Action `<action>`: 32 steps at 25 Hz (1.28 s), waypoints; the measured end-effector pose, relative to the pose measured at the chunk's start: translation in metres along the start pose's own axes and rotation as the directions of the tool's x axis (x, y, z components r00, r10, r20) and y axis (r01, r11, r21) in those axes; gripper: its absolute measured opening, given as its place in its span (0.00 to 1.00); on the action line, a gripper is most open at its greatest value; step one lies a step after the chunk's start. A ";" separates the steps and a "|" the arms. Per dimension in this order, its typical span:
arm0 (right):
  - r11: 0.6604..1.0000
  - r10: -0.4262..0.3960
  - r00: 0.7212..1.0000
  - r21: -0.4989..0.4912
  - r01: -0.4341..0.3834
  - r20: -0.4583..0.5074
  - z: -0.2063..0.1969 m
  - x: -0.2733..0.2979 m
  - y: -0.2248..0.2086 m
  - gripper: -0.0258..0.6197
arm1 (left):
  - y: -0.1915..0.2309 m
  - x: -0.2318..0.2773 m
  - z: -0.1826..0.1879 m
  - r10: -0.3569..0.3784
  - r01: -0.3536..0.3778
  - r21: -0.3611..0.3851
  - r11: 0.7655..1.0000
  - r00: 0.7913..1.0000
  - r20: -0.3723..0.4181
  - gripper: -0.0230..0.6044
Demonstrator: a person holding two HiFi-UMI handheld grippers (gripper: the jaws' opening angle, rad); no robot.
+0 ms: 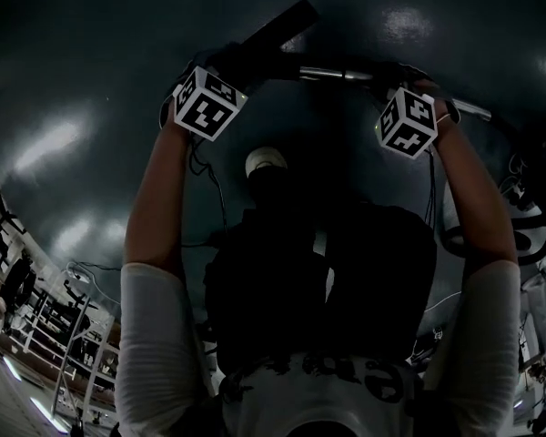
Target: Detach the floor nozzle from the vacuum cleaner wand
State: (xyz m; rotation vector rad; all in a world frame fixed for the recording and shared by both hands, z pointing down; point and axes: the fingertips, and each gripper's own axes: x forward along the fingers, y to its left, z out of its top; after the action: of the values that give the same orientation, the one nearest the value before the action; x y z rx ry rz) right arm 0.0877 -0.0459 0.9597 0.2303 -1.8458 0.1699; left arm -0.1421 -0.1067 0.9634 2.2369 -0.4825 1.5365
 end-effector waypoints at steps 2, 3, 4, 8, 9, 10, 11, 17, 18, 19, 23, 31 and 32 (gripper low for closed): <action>0.999 -0.036 0.999 0.010 0.036 0.038 0.024 -0.068 -0.004 0.28 | 0.000 -0.082 0.035 0.076 -0.078 0.043 0.996 0.997 0.031 0.40; 0.998 -0.054 0.997 0.016 0.053 0.060 0.037 -0.108 -0.003 0.28 | -0.006 -0.130 0.054 0.112 -0.115 0.067 0.991 0.993 0.041 0.40; 0.997 -0.074 0.994 0.023 0.072 0.082 0.050 -0.151 -0.001 0.28 | -0.013 -0.182 0.074 0.145 -0.150 0.092 0.984 0.988 0.055 0.41; 0.988 -0.156 0.977 0.041 0.152 0.146 0.101 -0.330 0.007 0.28 | -0.053 -0.389 0.156 0.244 -0.267 0.199 0.943 0.960 0.134 0.41; 0.985 -0.171 0.973 0.042 0.166 0.155 0.114 -0.374 0.009 0.28 | -0.062 -0.438 0.174 0.268 -0.296 0.221 0.929 0.952 0.147 0.41; 0.983 -0.183 0.969 0.044 0.178 0.163 0.128 -0.417 0.012 0.28 | -0.072 -0.487 0.190 0.293 -0.325 0.239 0.915 0.943 0.158 0.41; 0.981 -0.194 0.966 0.047 0.189 0.171 0.140 -0.459 0.016 0.28 | -0.082 -0.534 0.206 0.318 -0.354 0.254 0.900 0.932 0.174 0.41; 0.957 -0.290 0.929 0.080 0.279 0.230 0.194 -0.679 0.050 0.28 | -0.151 -0.774 0.294 0.527 -0.623 0.388 0.679 0.782 0.334 0.40; 0.952 -0.307 0.921 0.087 0.294 0.241 0.198 -0.708 0.059 0.28 | -0.165 -0.804 0.305 0.557 -0.659 0.420 0.624 0.752 0.353 0.41; 0.946 -0.323 0.912 0.096 0.309 0.254 0.201 -0.733 0.066 0.28 | -0.180 -0.831 0.316 0.576 -0.691 0.430 0.581 0.723 0.383 0.41; 0.940 -0.340 0.890 0.119 0.319 0.304 0.206 -0.800 0.102 0.28 | -0.232 -0.902 0.355 0.629 -0.781 0.383 0.492 0.624 0.464 0.40; 0.948 -0.319 0.893 0.112 0.299 0.316 0.184 -0.825 0.129 0.28 | -0.285 -0.915 0.373 0.602 -0.761 0.416 0.498 0.649 0.466 0.36; 0.950 -0.313 0.897 0.109 0.293 0.313 0.183 -0.824 0.131 0.28 | -0.284 -0.912 0.370 0.606 -0.755 0.415 0.508 0.655 0.451 0.36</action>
State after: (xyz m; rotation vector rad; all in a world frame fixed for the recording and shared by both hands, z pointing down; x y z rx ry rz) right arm 0.1103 0.0965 0.1177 0.6162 -2.1064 -0.0354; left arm -0.0183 0.0161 -0.0462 2.9477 -1.2848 1.9781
